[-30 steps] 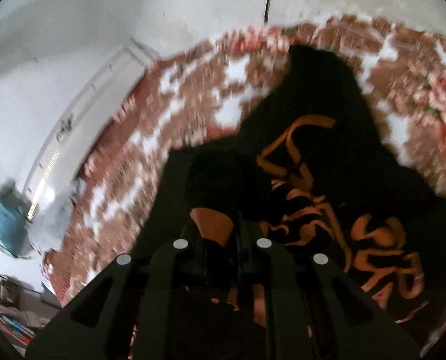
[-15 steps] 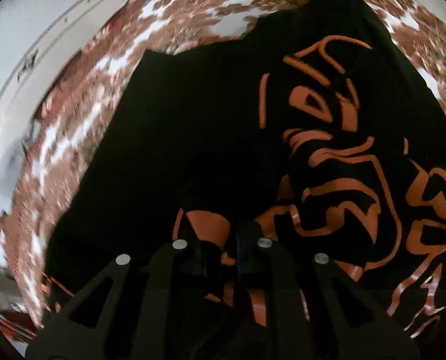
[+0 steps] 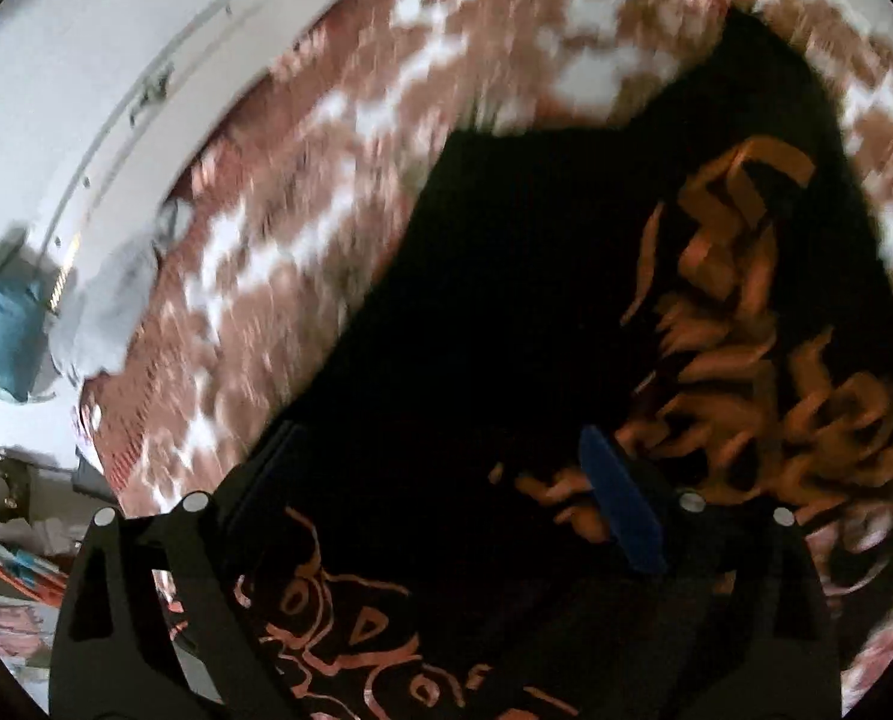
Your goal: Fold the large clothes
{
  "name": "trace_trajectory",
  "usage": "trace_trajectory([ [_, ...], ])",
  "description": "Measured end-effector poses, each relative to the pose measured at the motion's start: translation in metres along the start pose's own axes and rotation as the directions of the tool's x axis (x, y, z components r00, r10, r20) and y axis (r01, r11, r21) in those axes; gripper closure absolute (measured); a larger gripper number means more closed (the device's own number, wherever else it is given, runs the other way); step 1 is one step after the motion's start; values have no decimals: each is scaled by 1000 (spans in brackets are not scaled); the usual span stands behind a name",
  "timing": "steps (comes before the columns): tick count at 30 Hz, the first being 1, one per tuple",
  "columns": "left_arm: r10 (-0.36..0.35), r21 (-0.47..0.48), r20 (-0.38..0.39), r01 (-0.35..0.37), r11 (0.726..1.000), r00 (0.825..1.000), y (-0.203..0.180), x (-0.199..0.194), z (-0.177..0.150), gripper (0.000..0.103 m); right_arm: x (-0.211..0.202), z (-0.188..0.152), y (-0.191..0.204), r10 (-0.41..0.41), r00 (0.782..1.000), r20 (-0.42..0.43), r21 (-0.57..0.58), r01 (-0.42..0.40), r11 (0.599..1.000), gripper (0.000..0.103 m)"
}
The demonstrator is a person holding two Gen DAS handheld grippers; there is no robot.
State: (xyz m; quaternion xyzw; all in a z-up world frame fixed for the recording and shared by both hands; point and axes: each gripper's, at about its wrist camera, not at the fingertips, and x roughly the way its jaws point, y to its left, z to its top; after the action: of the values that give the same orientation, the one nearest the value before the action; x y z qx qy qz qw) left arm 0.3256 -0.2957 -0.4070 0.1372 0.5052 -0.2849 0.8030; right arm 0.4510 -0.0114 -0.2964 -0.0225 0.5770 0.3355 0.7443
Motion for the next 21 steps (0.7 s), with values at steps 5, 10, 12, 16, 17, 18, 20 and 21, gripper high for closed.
trace_trajectory([
  [5, 109, -87, -20, -111, 990, 994, 81, -21, -28, 5, -74, 34, -58, -194, 975, 111, 35, 191, 981, 11],
  [10, 225, -243, -12, -221, 945, 974, 179, -47, -60, 5, -99, 18, -154, -364, 921, 139, 163, 341, 926, 10],
  [12, 273, -338, -1, -257, 905, 962, 225, -61, -71, 5, -92, 2, -183, -435, 893, 119, 183, 411, 893, 11],
  [16, 353, -488, -21, -318, 813, 935, 308, -74, -86, 6, -60, -46, -249, -550, 835, -17, 232, 538, 810, 11],
  [17, 335, -525, -37, -303, 795, 942, 332, -71, -88, 6, -52, -56, -259, -560, 827, -42, 238, 553, 799, 11],
  [18, 315, -553, -44, -286, 782, 948, 349, -69, -88, 6, -45, -64, -269, -571, 818, -67, 240, 569, 787, 11],
  [20, 227, -594, -60, -218, 774, 972, 377, -57, -85, 6, -33, -82, -290, -600, 793, -106, 229, 607, 761, 11],
  [21, 162, -597, -67, -169, 784, 985, 385, -48, -82, 7, -30, -86, -294, -606, 788, -109, 226, 613, 757, 9],
])
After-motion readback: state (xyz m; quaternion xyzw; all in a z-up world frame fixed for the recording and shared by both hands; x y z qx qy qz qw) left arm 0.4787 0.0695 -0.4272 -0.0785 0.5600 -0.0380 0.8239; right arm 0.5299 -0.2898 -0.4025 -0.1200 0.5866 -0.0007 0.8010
